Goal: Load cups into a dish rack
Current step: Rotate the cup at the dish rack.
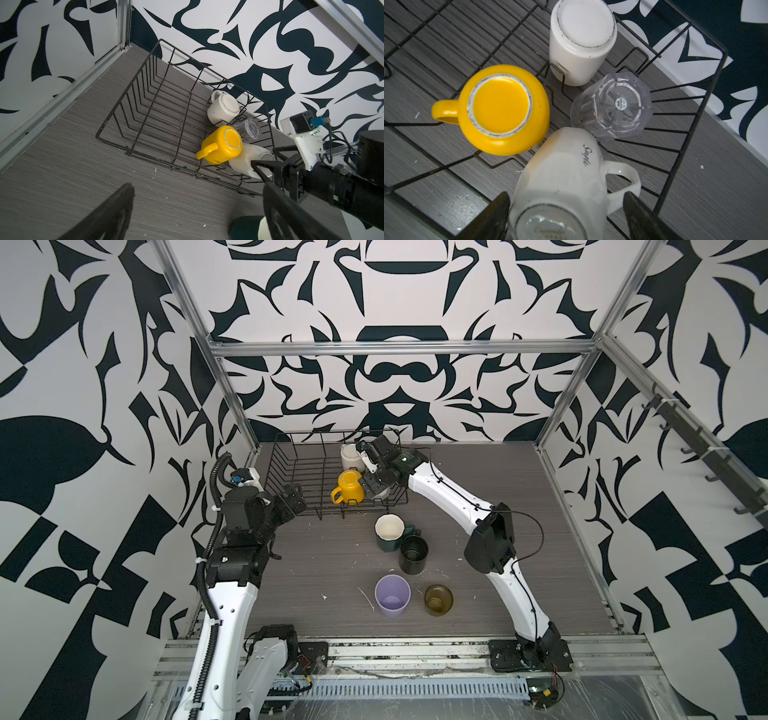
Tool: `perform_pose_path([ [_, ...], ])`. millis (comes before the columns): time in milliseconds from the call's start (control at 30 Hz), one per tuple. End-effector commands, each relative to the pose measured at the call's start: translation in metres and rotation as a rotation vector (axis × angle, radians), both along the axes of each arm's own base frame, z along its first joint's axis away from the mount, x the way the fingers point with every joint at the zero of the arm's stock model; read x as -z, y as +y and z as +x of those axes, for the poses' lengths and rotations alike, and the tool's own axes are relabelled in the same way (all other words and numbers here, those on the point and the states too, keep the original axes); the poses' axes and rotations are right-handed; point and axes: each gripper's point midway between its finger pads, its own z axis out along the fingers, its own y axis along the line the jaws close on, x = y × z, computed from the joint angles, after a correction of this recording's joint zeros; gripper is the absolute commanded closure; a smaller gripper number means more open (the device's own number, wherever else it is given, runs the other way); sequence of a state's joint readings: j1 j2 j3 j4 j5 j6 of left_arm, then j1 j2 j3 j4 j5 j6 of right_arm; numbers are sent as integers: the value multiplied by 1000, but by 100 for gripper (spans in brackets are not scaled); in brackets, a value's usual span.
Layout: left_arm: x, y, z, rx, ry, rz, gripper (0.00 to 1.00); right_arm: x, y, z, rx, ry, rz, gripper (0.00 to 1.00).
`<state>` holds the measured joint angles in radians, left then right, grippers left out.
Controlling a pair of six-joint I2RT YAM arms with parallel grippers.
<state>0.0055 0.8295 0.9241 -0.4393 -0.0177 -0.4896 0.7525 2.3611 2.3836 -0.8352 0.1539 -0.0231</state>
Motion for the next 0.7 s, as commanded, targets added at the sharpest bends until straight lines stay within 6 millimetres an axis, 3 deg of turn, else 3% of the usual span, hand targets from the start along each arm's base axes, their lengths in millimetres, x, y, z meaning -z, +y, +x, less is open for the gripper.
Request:
perform_pose_path([
  [0,1,-1,-1,8,0,-4,1,-26,-4,-2,-20,-34,3,12],
  [333,2,-1,-1,5,1,-7,1,-2,-2,-22,-107,11,-56,11],
  [667,3,0,-3,0,2,-7,1,-2,-3,-5,-55,-64,-109,16],
])
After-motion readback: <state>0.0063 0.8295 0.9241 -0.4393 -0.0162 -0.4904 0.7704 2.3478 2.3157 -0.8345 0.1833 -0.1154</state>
